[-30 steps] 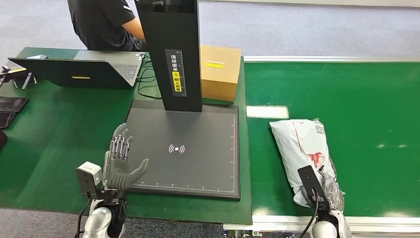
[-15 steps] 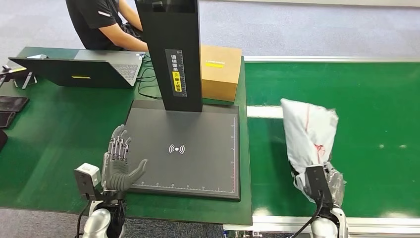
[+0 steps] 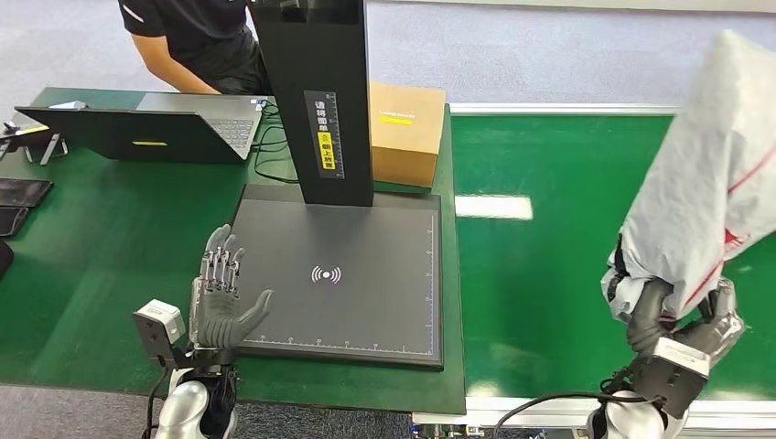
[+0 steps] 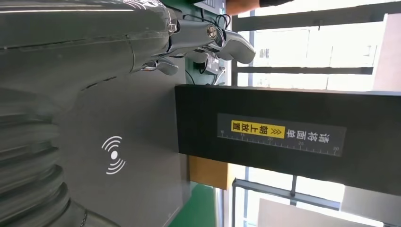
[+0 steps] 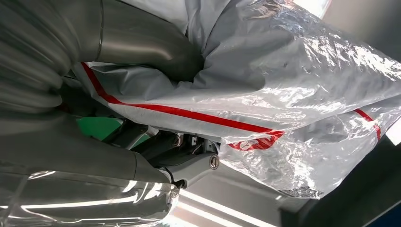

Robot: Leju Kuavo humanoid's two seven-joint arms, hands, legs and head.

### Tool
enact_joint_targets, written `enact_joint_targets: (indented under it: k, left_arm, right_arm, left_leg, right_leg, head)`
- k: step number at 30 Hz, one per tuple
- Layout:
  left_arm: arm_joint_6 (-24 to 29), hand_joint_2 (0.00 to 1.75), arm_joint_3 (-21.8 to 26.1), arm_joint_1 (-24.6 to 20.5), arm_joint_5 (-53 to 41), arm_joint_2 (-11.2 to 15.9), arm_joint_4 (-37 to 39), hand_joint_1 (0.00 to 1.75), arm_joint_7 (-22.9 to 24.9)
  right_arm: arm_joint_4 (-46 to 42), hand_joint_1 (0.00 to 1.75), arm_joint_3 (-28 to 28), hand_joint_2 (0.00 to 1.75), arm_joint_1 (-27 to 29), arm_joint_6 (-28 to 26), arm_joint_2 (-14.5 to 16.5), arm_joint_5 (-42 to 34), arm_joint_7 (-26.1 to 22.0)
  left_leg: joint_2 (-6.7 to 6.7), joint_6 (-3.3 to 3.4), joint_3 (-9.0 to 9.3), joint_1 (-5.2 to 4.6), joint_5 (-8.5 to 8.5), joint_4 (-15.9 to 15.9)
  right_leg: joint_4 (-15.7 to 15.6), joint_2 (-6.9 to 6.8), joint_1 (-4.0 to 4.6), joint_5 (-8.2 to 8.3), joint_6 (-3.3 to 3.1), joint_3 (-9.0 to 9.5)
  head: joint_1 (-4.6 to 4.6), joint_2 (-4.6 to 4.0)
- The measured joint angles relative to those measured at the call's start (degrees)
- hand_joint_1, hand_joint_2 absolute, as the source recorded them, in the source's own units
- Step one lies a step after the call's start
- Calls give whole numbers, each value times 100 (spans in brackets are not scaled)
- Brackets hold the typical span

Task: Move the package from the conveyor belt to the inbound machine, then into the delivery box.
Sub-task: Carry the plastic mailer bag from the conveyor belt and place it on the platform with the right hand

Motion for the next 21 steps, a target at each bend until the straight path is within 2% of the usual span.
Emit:
enact_joint_targets:
  k: [6, 12, 17, 21]
  left_arm:
    - [251, 175, 10, -5, -56, 0, -89, 0, -22]
    - [412, 175, 32, -12, 13, 7, -157, 0, -22]
    - [584, 175, 61, -11, -91, 17, -157, 0, -25]
    - [618, 175, 81, -9, -102, 20, -157, 0, -40]
  right_arm:
    - [-44, 175, 982, 175, -113, 286, -176, 1654, -9]
    - [-18, 175, 2177, 175, -241, 269, -568, 3271, 90]
    - [336, 175, 3246, 175, -565, 323, -1036, 4348, 574]
    - [950, 175, 3868, 175, -983, 800, -1310, 4784, 1166]
  left_leg:
    - [-1, -1, 1, 1, 5, 0]
    - [-2, -1, -3, 1, 4, 0]
    - [-2, 0, -3, 1, 4, 0]
    - [-2, 0, -1, 1, 5, 0]
  right_leg:
    - [2, -1, 1, 2, 0, 1]
    - [4, -1, 0, 1, 0, 1]
    - [3, -2, 0, 1, 1, 1]
    - [3, -2, 0, 3, 2, 2]
  head:
    - [-1, 0]
    - [0, 0]
    - [1, 0]
    - [0, 0]
